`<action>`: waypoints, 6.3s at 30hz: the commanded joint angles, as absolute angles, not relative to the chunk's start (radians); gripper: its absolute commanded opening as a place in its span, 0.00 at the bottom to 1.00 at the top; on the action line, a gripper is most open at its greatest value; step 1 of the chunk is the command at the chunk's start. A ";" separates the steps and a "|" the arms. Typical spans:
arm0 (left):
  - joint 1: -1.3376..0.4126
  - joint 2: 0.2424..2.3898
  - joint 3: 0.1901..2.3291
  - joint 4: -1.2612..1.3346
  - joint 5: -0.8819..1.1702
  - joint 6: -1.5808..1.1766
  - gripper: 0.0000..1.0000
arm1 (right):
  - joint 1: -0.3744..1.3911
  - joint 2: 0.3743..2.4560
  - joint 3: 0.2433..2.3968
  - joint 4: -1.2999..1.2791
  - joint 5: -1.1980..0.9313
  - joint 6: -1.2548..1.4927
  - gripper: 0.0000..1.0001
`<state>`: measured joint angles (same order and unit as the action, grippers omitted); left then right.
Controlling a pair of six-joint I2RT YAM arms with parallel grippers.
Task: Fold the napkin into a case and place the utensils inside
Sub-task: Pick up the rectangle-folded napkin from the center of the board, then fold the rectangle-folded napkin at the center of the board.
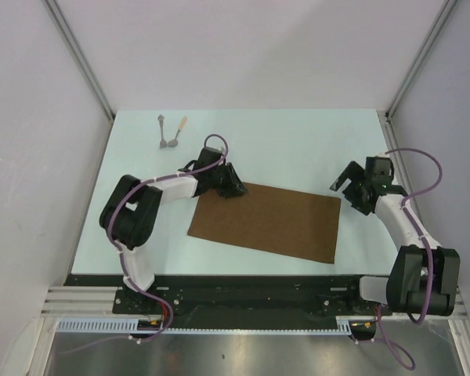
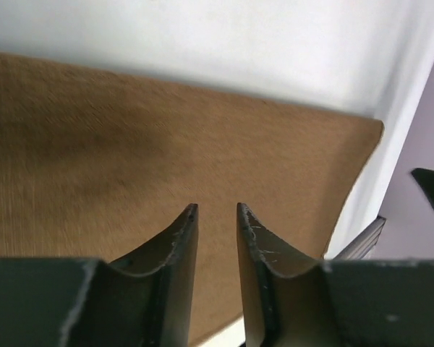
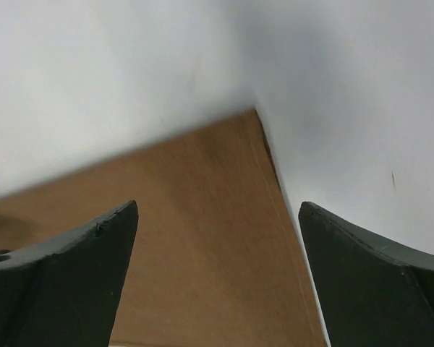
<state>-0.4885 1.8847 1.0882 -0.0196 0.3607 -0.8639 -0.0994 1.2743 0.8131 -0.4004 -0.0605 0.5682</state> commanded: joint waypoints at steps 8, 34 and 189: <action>-0.509 1.513 1.103 -0.215 0.333 -0.606 0.35 | 0.153 1.261 0.716 -0.595 0.235 0.569 0.72; -0.506 1.399 1.055 -0.264 0.324 -0.560 0.30 | 0.155 1.293 0.581 -0.492 0.175 0.626 0.13; -0.393 1.660 1.026 -0.511 0.291 -0.318 0.62 | 0.354 1.387 0.735 -0.023 -0.509 0.658 0.39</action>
